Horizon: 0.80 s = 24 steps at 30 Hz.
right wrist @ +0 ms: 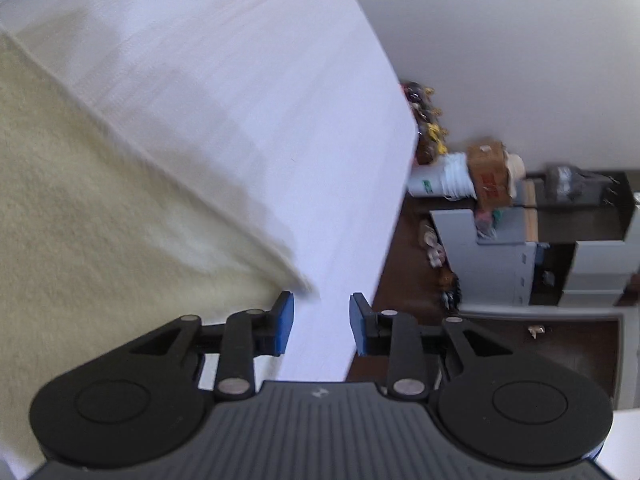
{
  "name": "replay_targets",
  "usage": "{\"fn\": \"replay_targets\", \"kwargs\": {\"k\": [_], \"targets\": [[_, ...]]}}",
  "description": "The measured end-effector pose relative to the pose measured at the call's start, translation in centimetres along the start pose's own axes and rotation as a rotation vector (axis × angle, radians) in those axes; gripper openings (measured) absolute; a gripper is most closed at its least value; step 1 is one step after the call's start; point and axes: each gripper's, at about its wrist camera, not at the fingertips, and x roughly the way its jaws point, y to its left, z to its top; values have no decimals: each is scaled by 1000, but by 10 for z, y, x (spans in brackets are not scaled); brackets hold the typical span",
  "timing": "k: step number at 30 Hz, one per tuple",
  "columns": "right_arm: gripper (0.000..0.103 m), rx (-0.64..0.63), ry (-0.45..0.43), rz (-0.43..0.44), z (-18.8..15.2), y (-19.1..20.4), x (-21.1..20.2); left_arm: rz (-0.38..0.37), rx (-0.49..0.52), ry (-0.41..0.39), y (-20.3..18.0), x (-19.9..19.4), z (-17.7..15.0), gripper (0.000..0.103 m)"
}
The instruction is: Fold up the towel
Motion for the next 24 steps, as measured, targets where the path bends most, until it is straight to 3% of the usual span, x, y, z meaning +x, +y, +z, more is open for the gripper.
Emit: {"fn": "replay_targets", "kwargs": {"k": [7,14,18,24], "targets": [[42,301,6,-30,-14,-11,-55,12,-72,-2,8,-7,0,37],[37,849,-188,168,-15,13,-143,73,-55,-41,40,-15,23,44],[32,885,-253,198,9,39,-174,84,-38,-63,72,0,52,46],[32,795,-190,132,47,58,-184,80,-14,-75,87,23,84,47]]}}
